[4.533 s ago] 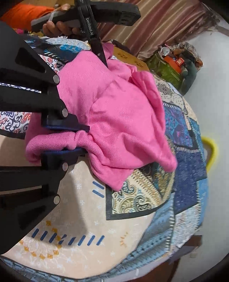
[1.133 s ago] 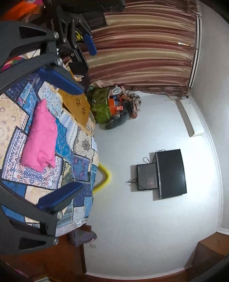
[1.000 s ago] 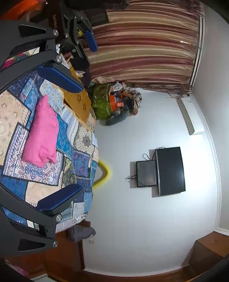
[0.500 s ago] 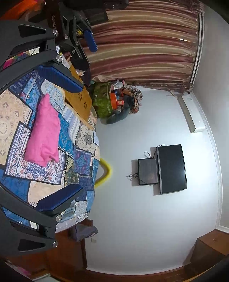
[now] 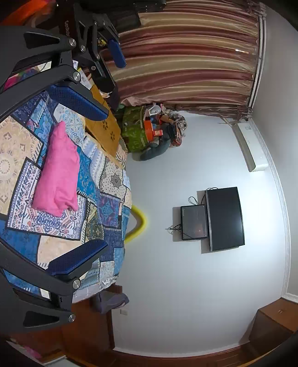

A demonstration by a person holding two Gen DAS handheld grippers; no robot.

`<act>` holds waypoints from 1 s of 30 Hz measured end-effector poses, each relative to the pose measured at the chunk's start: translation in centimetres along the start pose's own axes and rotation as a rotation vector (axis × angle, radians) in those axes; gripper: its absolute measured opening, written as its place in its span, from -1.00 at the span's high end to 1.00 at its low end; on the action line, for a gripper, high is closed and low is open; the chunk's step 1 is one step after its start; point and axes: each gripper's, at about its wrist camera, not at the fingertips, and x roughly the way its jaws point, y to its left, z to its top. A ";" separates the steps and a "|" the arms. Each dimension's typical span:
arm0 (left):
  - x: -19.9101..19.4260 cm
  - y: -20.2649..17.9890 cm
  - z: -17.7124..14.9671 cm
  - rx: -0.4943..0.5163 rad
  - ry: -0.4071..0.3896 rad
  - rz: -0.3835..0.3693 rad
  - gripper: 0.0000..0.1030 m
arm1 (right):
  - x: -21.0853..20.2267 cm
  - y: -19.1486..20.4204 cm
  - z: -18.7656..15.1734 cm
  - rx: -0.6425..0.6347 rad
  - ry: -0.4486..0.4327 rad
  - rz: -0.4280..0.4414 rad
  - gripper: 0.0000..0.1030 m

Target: Fold small clothes

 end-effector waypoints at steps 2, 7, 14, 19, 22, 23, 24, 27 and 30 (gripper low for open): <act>0.0 0.0 0.0 -0.002 0.001 -0.002 -0.99 | 0.0 0.0 0.0 -0.001 -0.001 -0.001 -0.99; 0.1 0.0 -0.1 -0.010 0.003 -0.006 -0.99 | 0.0 0.0 0.0 0.001 0.000 -0.005 -0.99; 0.5 -0.1 -0.2 -0.015 0.014 -0.021 -0.99 | 0.0 0.0 0.1 -0.002 0.002 -0.008 -0.99; 0.5 -0.1 -0.2 -0.018 0.014 -0.024 -0.99 | 0.0 0.0 0.0 -0.006 0.003 -0.008 -0.99; 0.7 -0.1 -0.1 -0.023 0.023 -0.041 -0.99 | 0.0 0.0 0.1 -0.007 0.005 -0.009 -0.99; 0.7 0.0 -0.1 -0.024 0.027 -0.047 -0.99 | 0.1 0.0 0.1 -0.006 0.006 -0.009 -0.99; 0.8 0.1 -0.1 -0.026 0.030 -0.049 -0.99 | 0.1 0.0 0.0 -0.006 0.005 -0.009 -0.99; 0.8 0.2 -0.1 -0.033 0.030 -0.042 -0.99 | 0.1 0.0 0.0 -0.006 0.006 -0.008 -0.99; 0.9 0.2 -0.2 -0.038 0.032 -0.043 -0.99 | 0.2 0.0 0.1 -0.007 0.009 -0.010 -0.99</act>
